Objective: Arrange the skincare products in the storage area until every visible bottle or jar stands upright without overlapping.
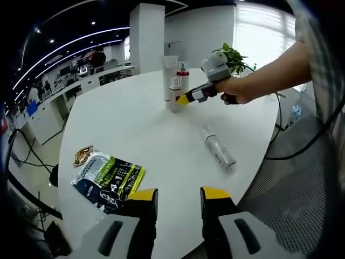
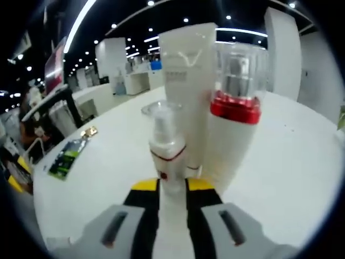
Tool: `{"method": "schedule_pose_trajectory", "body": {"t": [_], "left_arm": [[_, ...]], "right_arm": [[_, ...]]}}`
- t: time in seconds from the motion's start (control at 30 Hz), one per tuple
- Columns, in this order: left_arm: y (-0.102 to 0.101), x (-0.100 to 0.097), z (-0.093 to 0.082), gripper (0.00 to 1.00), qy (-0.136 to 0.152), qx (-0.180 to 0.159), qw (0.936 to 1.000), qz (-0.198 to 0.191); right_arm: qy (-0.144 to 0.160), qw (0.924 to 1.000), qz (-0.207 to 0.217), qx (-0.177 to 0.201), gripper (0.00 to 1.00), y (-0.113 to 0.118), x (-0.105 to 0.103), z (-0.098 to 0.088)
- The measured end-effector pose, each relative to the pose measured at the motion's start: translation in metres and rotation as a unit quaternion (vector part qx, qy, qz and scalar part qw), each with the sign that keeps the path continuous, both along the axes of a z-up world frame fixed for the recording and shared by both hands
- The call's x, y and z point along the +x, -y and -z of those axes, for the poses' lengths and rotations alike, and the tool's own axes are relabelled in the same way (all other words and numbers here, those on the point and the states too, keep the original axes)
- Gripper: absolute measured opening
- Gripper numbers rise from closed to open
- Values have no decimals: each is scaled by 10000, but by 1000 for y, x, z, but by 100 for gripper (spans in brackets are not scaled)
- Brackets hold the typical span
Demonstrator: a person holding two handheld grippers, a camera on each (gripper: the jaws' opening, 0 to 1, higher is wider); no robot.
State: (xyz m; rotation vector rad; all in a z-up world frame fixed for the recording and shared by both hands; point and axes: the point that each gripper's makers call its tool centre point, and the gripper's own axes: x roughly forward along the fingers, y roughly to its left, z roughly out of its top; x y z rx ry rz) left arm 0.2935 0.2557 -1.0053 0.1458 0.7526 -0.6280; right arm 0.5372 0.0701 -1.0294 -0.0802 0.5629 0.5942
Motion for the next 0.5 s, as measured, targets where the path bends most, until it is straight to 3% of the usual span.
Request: {"method": "schedule_pose_trajectory", "body": {"t": [0.5], "left_arm": [[-1, -1, 4, 33, -119, -1, 9999, -62]], "right_arm": [[-220, 9996, 46, 154, 21, 2, -8, -1]]}}
